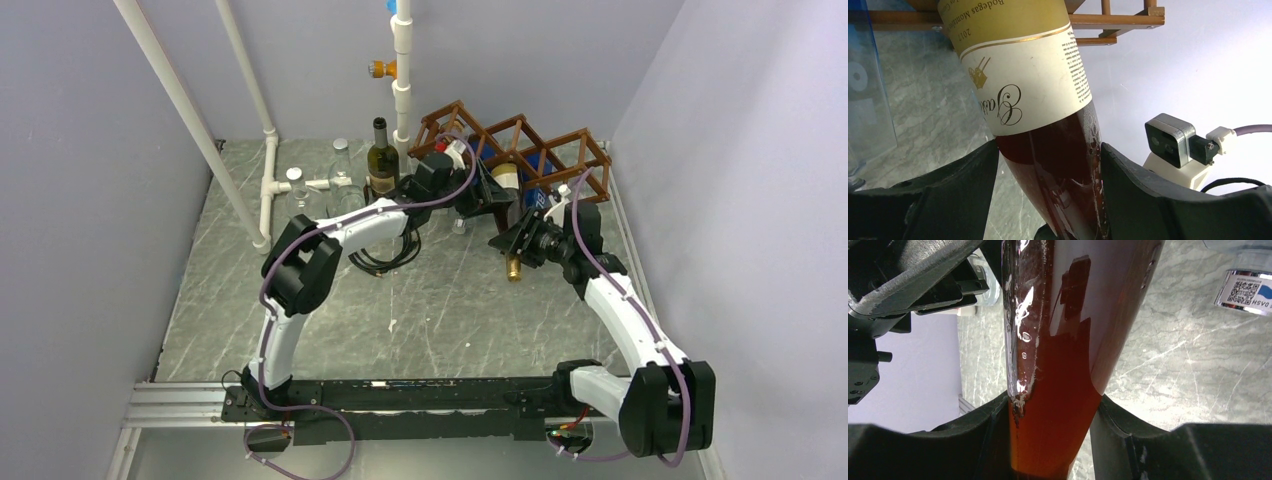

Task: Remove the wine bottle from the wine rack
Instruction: Pick up the wine bottle from the wine rack.

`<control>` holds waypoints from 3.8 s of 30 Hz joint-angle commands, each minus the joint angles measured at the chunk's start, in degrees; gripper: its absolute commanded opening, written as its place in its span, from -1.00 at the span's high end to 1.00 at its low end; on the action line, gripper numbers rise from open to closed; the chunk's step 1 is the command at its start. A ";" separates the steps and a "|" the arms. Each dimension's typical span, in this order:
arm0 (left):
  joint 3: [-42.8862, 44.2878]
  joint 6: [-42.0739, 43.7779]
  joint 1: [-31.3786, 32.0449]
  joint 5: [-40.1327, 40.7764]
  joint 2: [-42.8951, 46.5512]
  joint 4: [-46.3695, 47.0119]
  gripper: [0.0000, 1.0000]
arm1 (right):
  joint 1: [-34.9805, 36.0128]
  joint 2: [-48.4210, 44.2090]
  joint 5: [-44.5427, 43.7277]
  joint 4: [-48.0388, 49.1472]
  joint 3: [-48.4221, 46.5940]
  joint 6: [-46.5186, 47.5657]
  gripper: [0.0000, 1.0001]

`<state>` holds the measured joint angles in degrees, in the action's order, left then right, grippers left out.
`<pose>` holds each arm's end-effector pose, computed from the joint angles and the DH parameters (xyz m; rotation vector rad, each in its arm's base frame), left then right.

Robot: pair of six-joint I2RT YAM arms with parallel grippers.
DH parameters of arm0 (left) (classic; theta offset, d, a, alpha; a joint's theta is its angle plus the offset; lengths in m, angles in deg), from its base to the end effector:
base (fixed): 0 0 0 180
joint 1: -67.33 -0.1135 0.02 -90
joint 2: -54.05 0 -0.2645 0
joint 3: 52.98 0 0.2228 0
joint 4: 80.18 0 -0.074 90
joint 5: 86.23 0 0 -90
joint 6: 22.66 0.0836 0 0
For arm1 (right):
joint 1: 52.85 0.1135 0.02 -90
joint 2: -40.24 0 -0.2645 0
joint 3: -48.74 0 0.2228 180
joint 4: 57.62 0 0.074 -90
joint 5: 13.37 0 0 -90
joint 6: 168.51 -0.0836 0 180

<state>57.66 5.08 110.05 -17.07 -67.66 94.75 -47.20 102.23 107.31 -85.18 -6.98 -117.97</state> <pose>0.3647 -0.3772 0.2534 -0.0718 2.1652 -1.5198 0.2331 0.0659 0.2415 0.3355 2.2241 1.0194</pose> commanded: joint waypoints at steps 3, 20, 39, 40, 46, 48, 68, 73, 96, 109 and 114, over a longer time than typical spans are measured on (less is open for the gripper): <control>-3.09 -0.32 1.75 -1.11 5.01 7.27 -0.41 | 1.60 -5.91 10.55 12.14 -5.61 2.44 1.00; -11.34 -3.35 3.48 -0.18 10.26 13.76 -0.48 | 2.26 -10.47 13.81 6.85 -4.63 3.61 1.00; -19.50 -5.81 6.77 1.54 15.81 17.69 -0.59 | 4.51 -15.73 15.82 -6.68 -6.81 5.51 1.00; -20.28 -5.99 6.88 1.77 16.13 18.01 -0.60 | 4.62 -16.19 15.75 -7.38 -6.90 5.53 1.00; -23.99 -7.14 8.14 2.94 18.00 19.99 -0.61 | 4.81 -17.59 15.59 -9.92 -6.35 4.68 1.00; -25.13 -7.60 8.58 3.67 18.56 20.04 -0.61 | 4.88 -17.51 15.65 -10.83 -6.10 4.58 1.00; -36.62 -14.65 10.28 8.84 21.16 26.94 -0.74 | 4.90 -10.06 15.62 -20.98 -7.38 7.36 1.00; -39.66 -15.95 10.32 9.44 21.96 28.55 -0.92 | 4.83 -6.98 15.41 -22.99 -8.54 8.37 1.00; -56.39 24.43 7.20 16.18 49.16 13.56 -0.99 | 4.88 -0.36 14.59 -27.67 -13.68 12.32 1.00; -60.37 76.53 7.44 12.05 55.56 16.81 -0.99 | 4.98 2.43 15.68 -32.38 -17.85 16.37 1.00; -62.65 87.30 8.00 5.95 53.33 21.99 -0.99 | 5.02 2.47 16.23 -33.79 -18.87 17.38 1.00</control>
<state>-3.34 77.82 117.31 -4.72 -13.37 110.18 -42.57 107.22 115.09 -126.78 -18.74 -105.36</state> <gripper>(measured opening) 0.995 0.494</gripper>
